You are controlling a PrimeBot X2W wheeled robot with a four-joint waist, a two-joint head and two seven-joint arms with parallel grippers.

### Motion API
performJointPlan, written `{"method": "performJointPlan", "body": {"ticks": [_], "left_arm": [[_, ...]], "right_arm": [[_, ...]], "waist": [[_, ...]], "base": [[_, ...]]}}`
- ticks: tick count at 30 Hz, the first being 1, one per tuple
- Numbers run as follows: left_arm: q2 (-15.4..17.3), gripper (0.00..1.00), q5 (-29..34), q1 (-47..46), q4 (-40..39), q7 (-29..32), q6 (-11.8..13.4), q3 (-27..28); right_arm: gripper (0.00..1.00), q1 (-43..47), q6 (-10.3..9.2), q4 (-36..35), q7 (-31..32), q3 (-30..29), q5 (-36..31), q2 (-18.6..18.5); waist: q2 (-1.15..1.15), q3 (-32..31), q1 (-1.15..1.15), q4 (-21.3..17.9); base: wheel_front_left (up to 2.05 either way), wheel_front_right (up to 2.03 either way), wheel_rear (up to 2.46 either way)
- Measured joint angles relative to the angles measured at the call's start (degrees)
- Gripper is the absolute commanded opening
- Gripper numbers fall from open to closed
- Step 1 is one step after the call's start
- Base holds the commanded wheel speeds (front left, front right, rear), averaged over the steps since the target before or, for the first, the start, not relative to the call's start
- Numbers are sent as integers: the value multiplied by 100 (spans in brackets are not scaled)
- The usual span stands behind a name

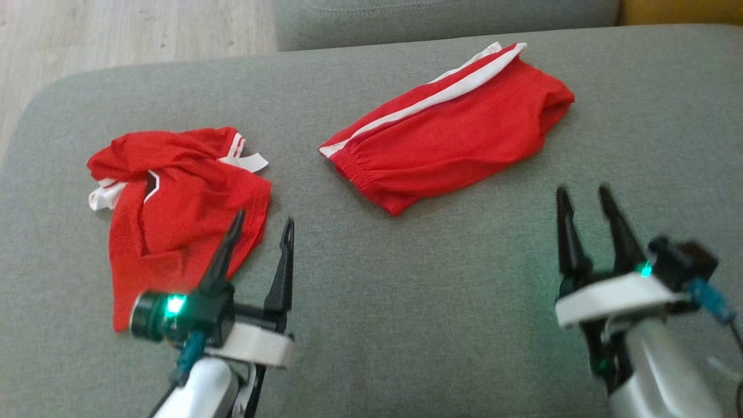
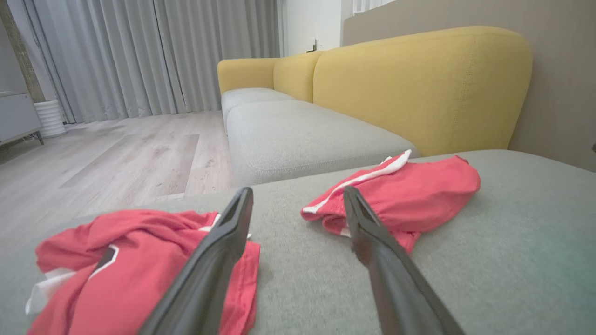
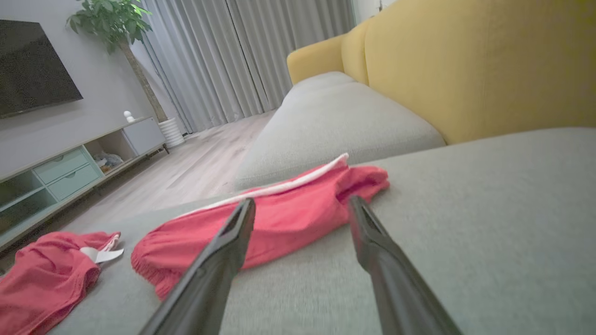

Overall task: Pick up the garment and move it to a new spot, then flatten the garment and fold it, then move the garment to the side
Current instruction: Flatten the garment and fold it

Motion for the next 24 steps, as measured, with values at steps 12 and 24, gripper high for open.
{"method": "performJointPlan", "body": {"ticks": [12,24], "left_arm": [[-421,100,470,216,-48,0,-491,502],[-846,100,857,-281,55,0,-985,715]], "right_arm": [[100,-101,0,-123,417,-338,-294,46],[100,-2579,0,1340,2141,-2285,-1089,-312]], "waist": [[0,272,2,189],[0,1118,3,745]], "base": [[0,0,0],[0,0,0]]}}
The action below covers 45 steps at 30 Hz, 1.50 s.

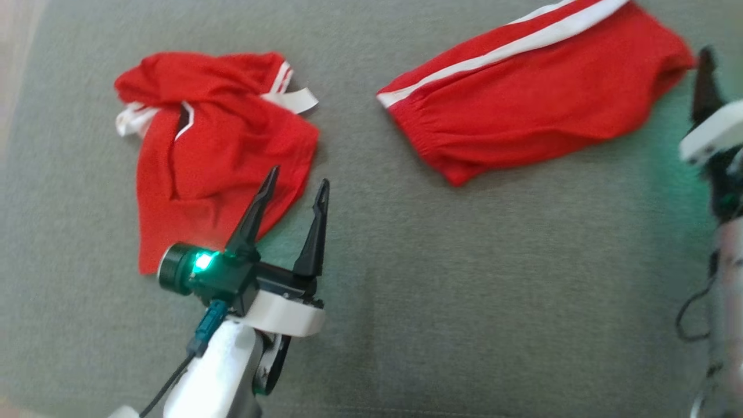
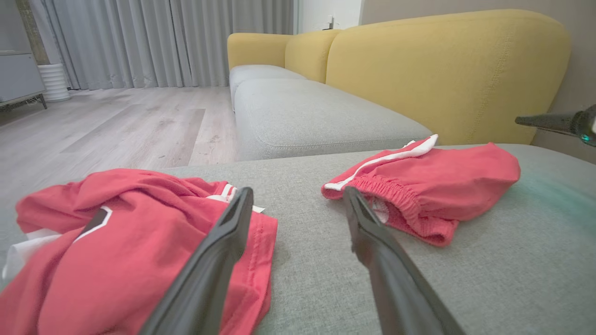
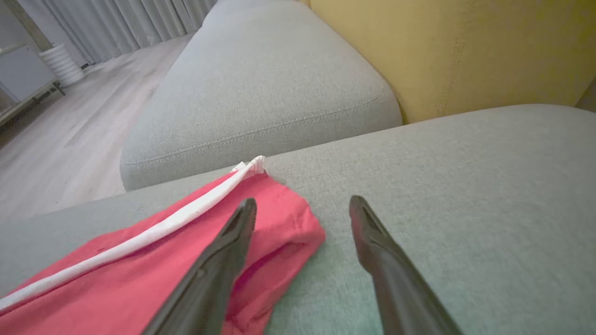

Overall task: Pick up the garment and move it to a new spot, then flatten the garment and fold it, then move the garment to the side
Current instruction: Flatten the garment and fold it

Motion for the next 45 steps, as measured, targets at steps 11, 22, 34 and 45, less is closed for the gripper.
{"method": "performJointPlan", "body": {"ticks": [11,22,34,45], "left_arm": [[-281,100,261,-238,-48,0,-253,188],[-375,100,366,-307,-52,0,-347,371],[-390,100,444,-232,-25,0,-405,558],[-392,100,467,49,-12,0,-452,692]], "right_arm": [[100,-1403,0,1845,479,-789,-1112,-483],[0,-1850,0,2704,339,-589,-1502,-616],[0,-1458,0,2998,-599,-144,-498,-864],[0,-719,0,3063,-882,-324,47,-1527]], "waist": [[0,621,-1,539],[0,655,-2,519],[0,160,-2,104],[0,-148,-3,-197]], "base": [[0,0,0],[0,0,0],[0,0,0],[0,0,0]]}}
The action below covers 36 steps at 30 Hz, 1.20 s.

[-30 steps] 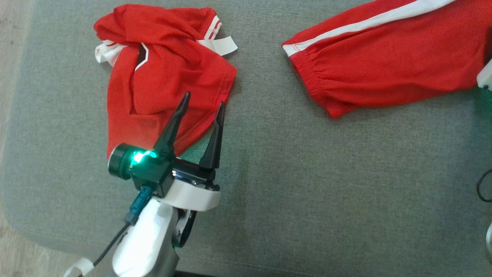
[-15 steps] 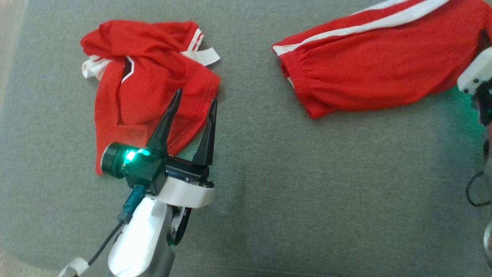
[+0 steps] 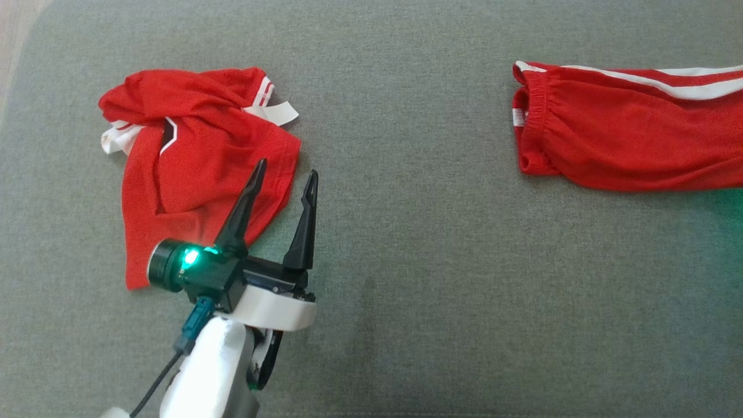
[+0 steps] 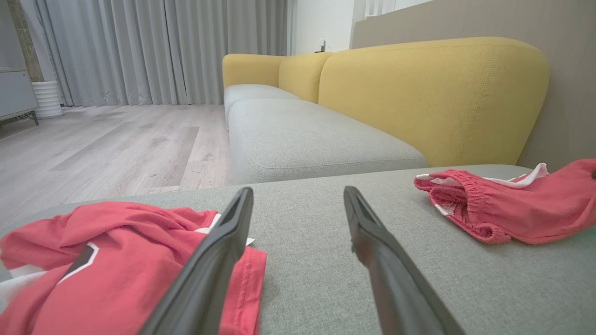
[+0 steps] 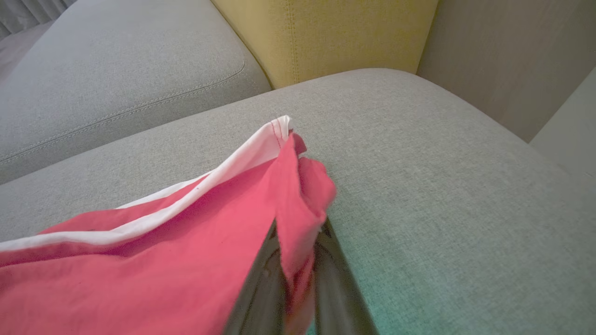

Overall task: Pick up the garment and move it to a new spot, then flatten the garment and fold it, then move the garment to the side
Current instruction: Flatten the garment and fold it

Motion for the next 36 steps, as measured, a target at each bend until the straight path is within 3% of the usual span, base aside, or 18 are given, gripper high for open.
{"method": "performJointPlan", "body": {"ticks": [12,29,36], "left_arm": [[0,100,91,31,85,0,-77,54],[1,100,90,508,209,0,-76,111],[3,100,89,719,221,0,-75,172]], "right_arm": [[0,7,0,-403,-446,583,581,402],[0,716,0,-2212,-500,2856,2529,1017],[0,915,0,-2284,-441,3712,2815,1080]], "waist": [[0,-139,0,23],[0,-861,1,154],[0,-976,1,315]], "base": [[0,0,0],[0,0,0],[0,0,0]]}}
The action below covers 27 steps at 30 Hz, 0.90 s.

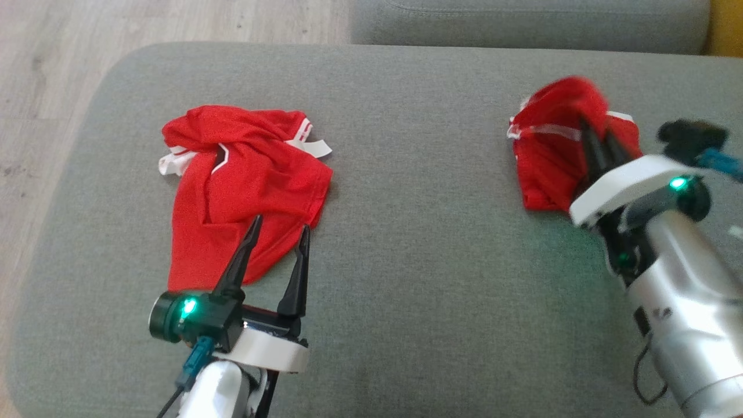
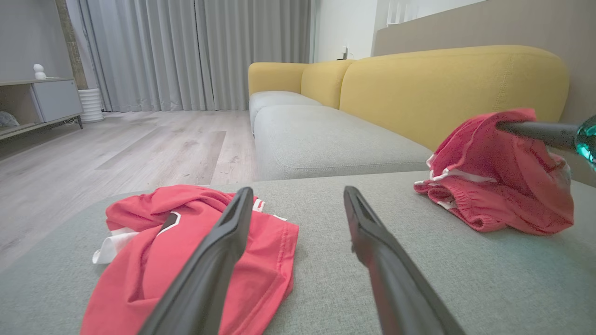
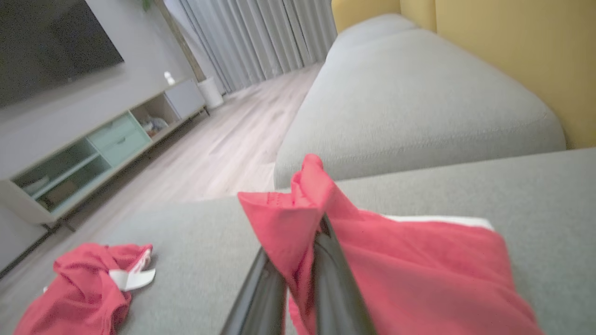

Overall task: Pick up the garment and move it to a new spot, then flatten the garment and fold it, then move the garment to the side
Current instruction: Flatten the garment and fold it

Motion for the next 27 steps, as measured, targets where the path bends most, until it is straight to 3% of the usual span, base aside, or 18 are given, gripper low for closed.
{"method": "performJointPlan", "body": {"ticks": [8,9,10,16,23,27], "left_arm": [[0,100,-14,10,2,0,33,13],[1,100,-15,12,2,0,33,22],[0,100,-15,14,1,0,33,26],[1,100,-67,16,-2,0,33,33],[1,100,-124,14,-96,0,67,54],[0,100,-133,12,-170,0,82,65]], "right_arm": [[0,179,0,533,159,1359,-498,-214],[60,181,0,610,137,1517,-634,-248],[100,181,0,676,132,1633,-720,-271],[100,177,0,937,-381,1662,-792,-271],[100,321,0,667,-779,576,-784,-112],[100,967,0,-348,-789,-500,-1290,52]], "waist": [[0,-126,0,65],[0,-137,0,46],[0,-148,0,23],[0,-211,0,-198],[0,-300,0,-585],[0,-319,0,-844]], "base": [[0,0,0],[0,0,0],[0,0,0],[0,0,0],[0,0,0],[0,0,0]]}}
